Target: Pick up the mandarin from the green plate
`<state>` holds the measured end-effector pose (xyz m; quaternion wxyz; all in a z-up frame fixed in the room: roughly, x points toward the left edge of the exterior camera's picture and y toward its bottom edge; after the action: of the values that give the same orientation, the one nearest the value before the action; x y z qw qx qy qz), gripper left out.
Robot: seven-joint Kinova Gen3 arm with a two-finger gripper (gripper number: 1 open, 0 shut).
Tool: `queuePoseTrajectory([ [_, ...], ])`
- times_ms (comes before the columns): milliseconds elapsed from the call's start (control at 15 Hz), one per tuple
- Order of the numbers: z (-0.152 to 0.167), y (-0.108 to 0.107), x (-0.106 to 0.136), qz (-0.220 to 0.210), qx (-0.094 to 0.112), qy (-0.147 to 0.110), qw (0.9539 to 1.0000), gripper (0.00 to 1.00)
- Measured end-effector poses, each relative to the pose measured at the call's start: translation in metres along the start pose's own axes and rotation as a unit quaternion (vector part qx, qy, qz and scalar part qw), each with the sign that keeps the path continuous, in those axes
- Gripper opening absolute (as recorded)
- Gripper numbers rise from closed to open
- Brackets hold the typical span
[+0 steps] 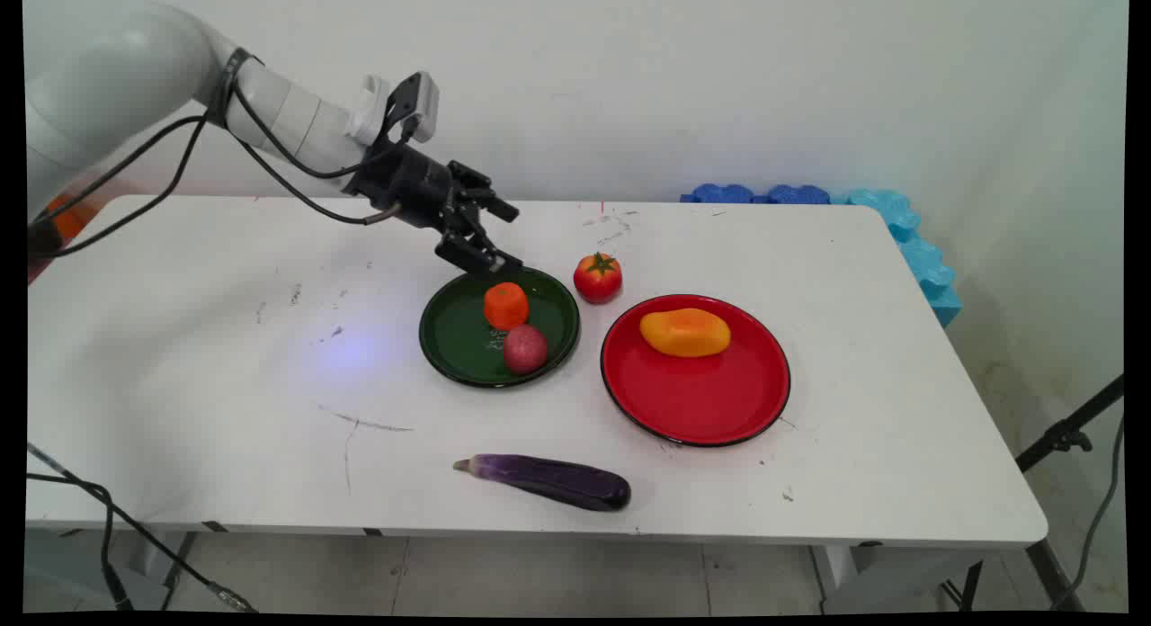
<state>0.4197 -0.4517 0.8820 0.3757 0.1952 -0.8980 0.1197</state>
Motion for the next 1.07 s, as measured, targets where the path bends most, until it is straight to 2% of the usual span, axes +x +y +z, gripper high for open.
queuePoseTrajectory([
  [400,0.016,-0.022,-0.039,-0.029,0.012,-0.034,0.9989,1.00],
  [1067,0.063,-0.031,-0.072,-0.053,-0.005,-0.065,0.9965,1.00],
])
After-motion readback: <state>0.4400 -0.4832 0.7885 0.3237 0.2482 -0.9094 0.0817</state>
